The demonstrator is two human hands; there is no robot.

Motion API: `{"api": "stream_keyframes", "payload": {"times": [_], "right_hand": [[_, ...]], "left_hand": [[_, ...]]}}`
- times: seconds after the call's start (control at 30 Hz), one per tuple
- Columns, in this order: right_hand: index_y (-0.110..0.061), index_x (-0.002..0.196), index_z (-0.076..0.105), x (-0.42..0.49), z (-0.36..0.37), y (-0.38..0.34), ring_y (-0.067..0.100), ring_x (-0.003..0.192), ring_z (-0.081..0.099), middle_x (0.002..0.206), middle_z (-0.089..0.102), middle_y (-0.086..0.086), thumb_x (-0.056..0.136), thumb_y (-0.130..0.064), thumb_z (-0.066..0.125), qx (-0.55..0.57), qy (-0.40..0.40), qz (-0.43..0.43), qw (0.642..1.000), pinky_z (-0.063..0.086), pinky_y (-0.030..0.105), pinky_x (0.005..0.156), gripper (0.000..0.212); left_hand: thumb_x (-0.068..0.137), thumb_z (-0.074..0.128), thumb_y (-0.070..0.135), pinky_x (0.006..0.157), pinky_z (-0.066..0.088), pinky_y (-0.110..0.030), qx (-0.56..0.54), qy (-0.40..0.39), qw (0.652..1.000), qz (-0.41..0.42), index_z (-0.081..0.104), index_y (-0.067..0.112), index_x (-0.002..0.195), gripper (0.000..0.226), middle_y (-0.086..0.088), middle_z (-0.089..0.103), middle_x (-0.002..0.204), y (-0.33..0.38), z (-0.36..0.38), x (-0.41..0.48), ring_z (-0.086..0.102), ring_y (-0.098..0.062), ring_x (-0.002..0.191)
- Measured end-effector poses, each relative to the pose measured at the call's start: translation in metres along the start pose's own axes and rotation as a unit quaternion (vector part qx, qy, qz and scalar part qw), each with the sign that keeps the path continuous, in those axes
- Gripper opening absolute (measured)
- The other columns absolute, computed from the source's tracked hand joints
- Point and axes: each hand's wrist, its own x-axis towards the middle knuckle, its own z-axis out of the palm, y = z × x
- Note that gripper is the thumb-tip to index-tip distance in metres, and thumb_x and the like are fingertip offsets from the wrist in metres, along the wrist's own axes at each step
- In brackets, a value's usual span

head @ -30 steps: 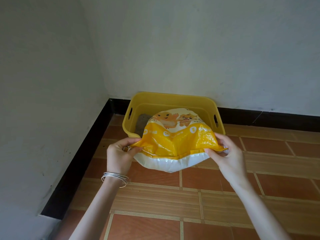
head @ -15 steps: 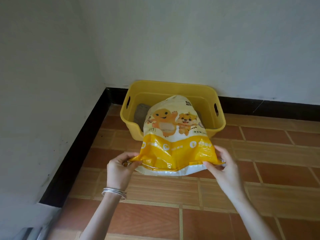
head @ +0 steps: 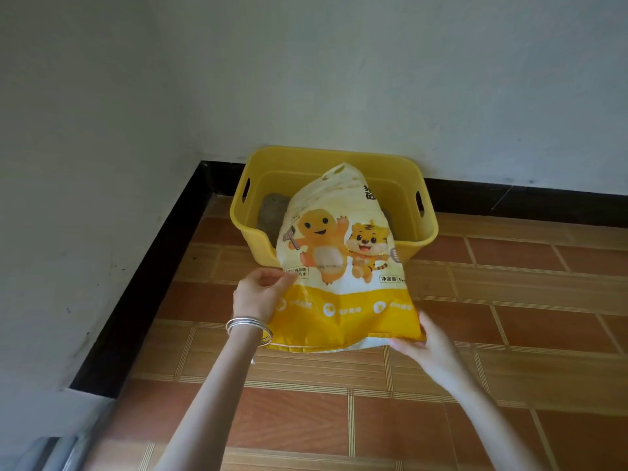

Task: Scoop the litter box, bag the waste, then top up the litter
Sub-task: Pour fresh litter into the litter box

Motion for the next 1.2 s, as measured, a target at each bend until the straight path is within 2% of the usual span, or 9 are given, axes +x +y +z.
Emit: {"api": "stream_keyframes", "payload": {"times": [0.13, 0.3, 0.43, 0.6, 0.73, 0.9, 0.97, 1.1, 1.2], "right_hand": [[-0.032, 0.11, 0.05, 0.002, -0.008, -0.018, -0.007, 0.095, 0.056, 0.112, 0.059, -0.018, 0.07, -0.037, 0.072, 0.002, -0.082, 0.045, 0.996, 0.042, 0.011, 0.079, 0.047], [-0.022, 0.131, 0.048, 0.027, -0.004, -0.022, 0.009, 0.116, 0.048, 0.124, 0.053, -0.004, 0.082, -0.036, 0.064, -0.023, 0.037, 0.015, 0.999, 0.038, 0.027, 0.096, 0.054], [-0.019, 0.121, 0.054, 0.046, 0.012, -0.024, 0.002, 0.093, 0.058, 0.103, 0.062, -0.009, 0.081, -0.023, 0.069, 0.005, 0.108, -0.023, 0.994, 0.047, 0.02, 0.081, 0.043], [-0.02, 0.1, 0.058, 0.056, 0.022, -0.021, 0.003, 0.077, 0.061, 0.086, 0.065, -0.01, 0.08, -0.01, 0.069, -0.042, 0.153, -0.033, 0.987, 0.05, 0.027, 0.068, 0.025], [-0.02, 0.085, 0.056, 0.054, 0.026, -0.007, 0.005, 0.069, 0.062, 0.076, 0.066, -0.011, 0.079, -0.006, 0.069, -0.088, 0.145, -0.04, 0.985, 0.046, 0.02, 0.058, 0.02], [-0.014, 0.09, 0.06, 0.053, 0.019, -0.003, 0.004, 0.073, 0.063, 0.08, 0.067, -0.01, 0.077, -0.01, 0.072, -0.115, 0.088, -0.02, 0.989, 0.049, 0.026, 0.064, 0.018], [-0.018, 0.094, 0.059, 0.057, 0.012, -0.018, -0.007, 0.072, 0.06, 0.083, 0.064, -0.015, 0.079, -0.012, 0.071, -0.099, 0.077, -0.026, 0.992, 0.047, 0.012, 0.063, 0.021], [-0.032, 0.098, 0.05, 0.076, 0.001, -0.057, -0.012, 0.079, 0.052, 0.086, 0.054, -0.027, 0.078, -0.019, 0.072, -0.059, 0.115, -0.079, 0.988, 0.039, 0.003, 0.065, 0.032], [-0.018, 0.107, 0.059, 0.101, -0.003, -0.074, -0.002, 0.082, 0.053, 0.09, 0.057, -0.017, 0.079, -0.02, 0.072, -0.084, 0.164, -0.1, 0.978, 0.038, 0.004, 0.068, 0.032]], "left_hand": [[0.067, 0.083, 0.029, 0.072, 0.056, -0.036, 0.0, -0.02, 0.999, -0.048, 0.067, 0.023, 0.083, 0.023, 0.005, 0.071, 0.081, -0.011, 0.003, 0.002, 0.064, -0.017, 0.07], [0.069, 0.081, 0.012, 0.073, 0.058, -0.04, 0.001, -0.037, 0.997, -0.065, 0.067, 0.015, 0.086, 0.022, -0.001, 0.071, 0.079, -0.024, 0.003, -0.004, 0.068, -0.025, 0.068], [0.069, 0.081, 0.01, 0.072, 0.057, -0.039, 0.023, -0.048, 0.997, -0.053, 0.063, 0.017, 0.083, 0.024, 0.0, 0.069, 0.077, -0.031, 0.008, -0.003, 0.065, -0.02, 0.061], [0.068, 0.081, 0.032, 0.079, 0.055, -0.04, 0.026, -0.053, 0.997, -0.058, 0.053, 0.025, 0.091, 0.036, 0.004, 0.062, 0.091, -0.021, 0.018, 0.012, 0.064, -0.018, 0.082], [0.07, 0.078, 0.039, 0.088, 0.049, -0.04, 0.016, -0.021, 0.999, -0.035, 0.046, 0.018, 0.123, 0.066, -0.002, 0.058, 0.113, -0.004, 0.029, 0.031, 0.058, -0.022, 0.099], [0.072, 0.078, 0.034, 0.081, 0.041, -0.031, 0.047, -0.015, 0.998, -0.048, 0.045, 0.014, 0.129, 0.069, -0.005, 0.053, 0.124, 0.004, 0.04, 0.048, 0.052, -0.019, 0.103], [0.071, 0.078, 0.034, 0.078, 0.039, -0.03, 0.074, -0.024, 0.996, -0.044, 0.049, 0.013, 0.125, 0.065, -0.006, 0.052, 0.124, 0.003, 0.041, 0.051, 0.048, -0.016, 0.097], [0.07, 0.077, 0.036, 0.086, 0.047, -0.036, 0.142, -0.031, 0.989, -0.001, 0.052, 0.016, 0.124, 0.063, -0.004, 0.055, 0.122, 0.007, 0.04, 0.062, 0.053, -0.023, 0.106], [0.073, 0.073, 0.045, 0.089, 0.049, -0.042, 0.172, -0.03, 0.984, 0.022, 0.048, 0.017, 0.129, 0.068, -0.003, 0.055, 0.124, 0.014, 0.042, 0.071, 0.055, -0.025, 0.109]]}}
